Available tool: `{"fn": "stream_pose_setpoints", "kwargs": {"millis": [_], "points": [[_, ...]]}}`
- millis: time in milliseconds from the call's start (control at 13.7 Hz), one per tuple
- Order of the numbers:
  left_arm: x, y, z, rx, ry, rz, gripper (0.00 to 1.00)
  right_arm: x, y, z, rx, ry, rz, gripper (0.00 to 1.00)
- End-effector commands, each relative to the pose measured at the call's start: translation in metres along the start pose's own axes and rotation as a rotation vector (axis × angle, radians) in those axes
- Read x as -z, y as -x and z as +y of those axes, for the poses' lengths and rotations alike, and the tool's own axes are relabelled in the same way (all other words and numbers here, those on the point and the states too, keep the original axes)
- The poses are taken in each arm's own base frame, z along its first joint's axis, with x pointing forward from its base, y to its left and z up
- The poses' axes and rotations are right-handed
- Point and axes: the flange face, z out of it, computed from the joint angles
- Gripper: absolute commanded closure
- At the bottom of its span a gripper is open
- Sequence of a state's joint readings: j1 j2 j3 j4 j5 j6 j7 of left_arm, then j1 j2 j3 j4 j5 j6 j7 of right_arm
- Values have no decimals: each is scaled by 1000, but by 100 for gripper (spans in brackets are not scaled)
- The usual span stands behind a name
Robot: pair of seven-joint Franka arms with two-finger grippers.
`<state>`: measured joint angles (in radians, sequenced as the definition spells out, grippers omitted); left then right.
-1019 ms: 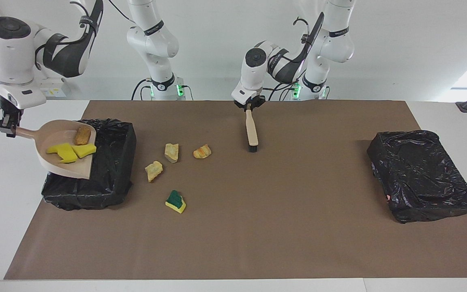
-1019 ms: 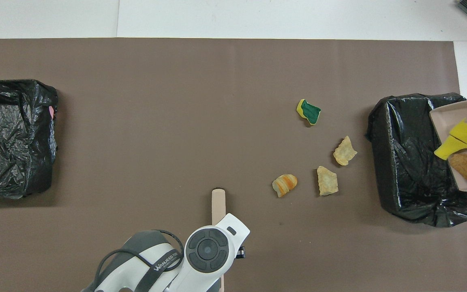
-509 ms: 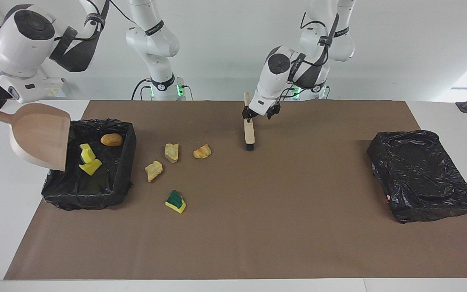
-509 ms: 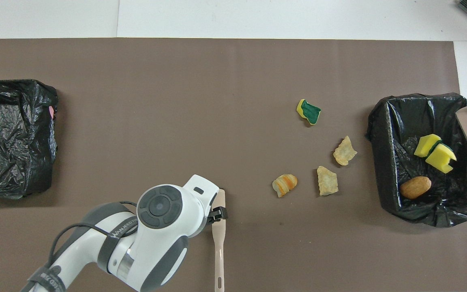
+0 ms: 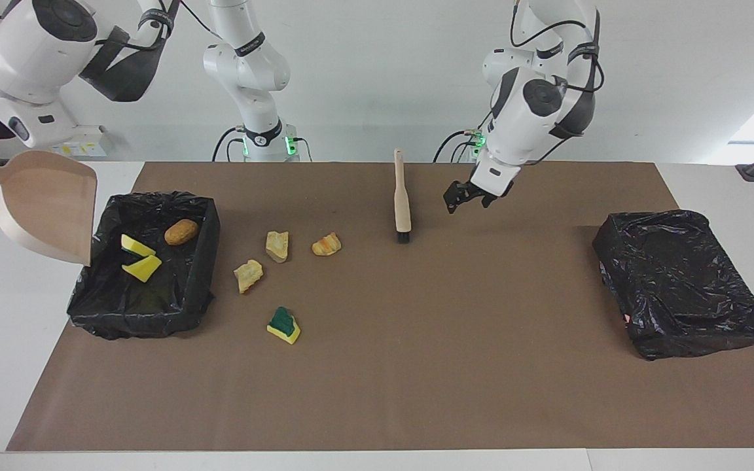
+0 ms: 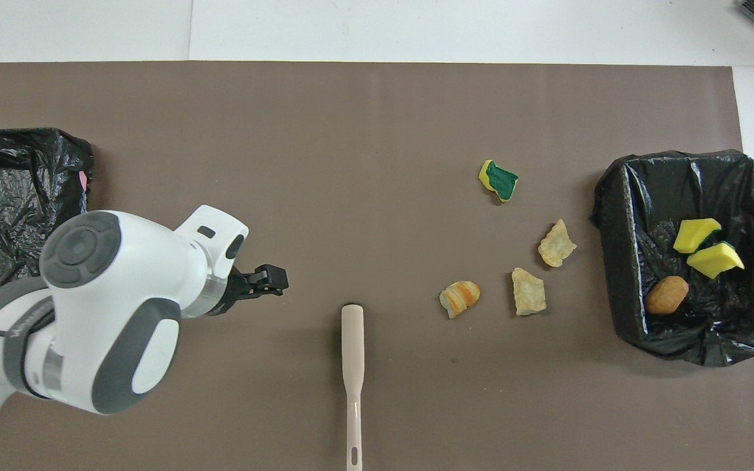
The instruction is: Sweep and dump trash in bin
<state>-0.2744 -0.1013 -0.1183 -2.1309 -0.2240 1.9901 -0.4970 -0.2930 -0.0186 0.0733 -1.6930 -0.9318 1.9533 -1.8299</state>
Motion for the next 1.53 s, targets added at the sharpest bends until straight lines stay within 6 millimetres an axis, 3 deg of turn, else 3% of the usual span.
{"fn": "stream_pose_setpoints", "kwargs": {"millis": [0, 218, 364, 509, 728, 946, 1092, 1456], "points": [[33, -20, -34, -66, -49, 9, 0, 6, -2, -6, 22, -15, -10, 100], [68, -48, -86, -150, -108, 35, 0, 7, -2, -5, 25, -13, -12, 100], [88, -55, -110, -194, -109, 20, 0, 10, -1, -4, 22, -9, -15, 100], [111, -56, -116, -192, -113, -3, 0, 4, -5, -5, -18, -5, 45, 100], [160, -57, -112, -217, -175, 15, 0, -2, -18, -13, -130, -22, 227, 100], [189, -56, -124, -230, -185, 49, 0, -1, -51, -28, -249, -43, 412, 100], [210, -53, -120, -244, -186, 85, 0, 12, -77, -37, -405, -114, 494, 100], [199, -57, -123, -247, -177, 76, 0, 103, -157, -7, -661, -218, 639, 100]]}}
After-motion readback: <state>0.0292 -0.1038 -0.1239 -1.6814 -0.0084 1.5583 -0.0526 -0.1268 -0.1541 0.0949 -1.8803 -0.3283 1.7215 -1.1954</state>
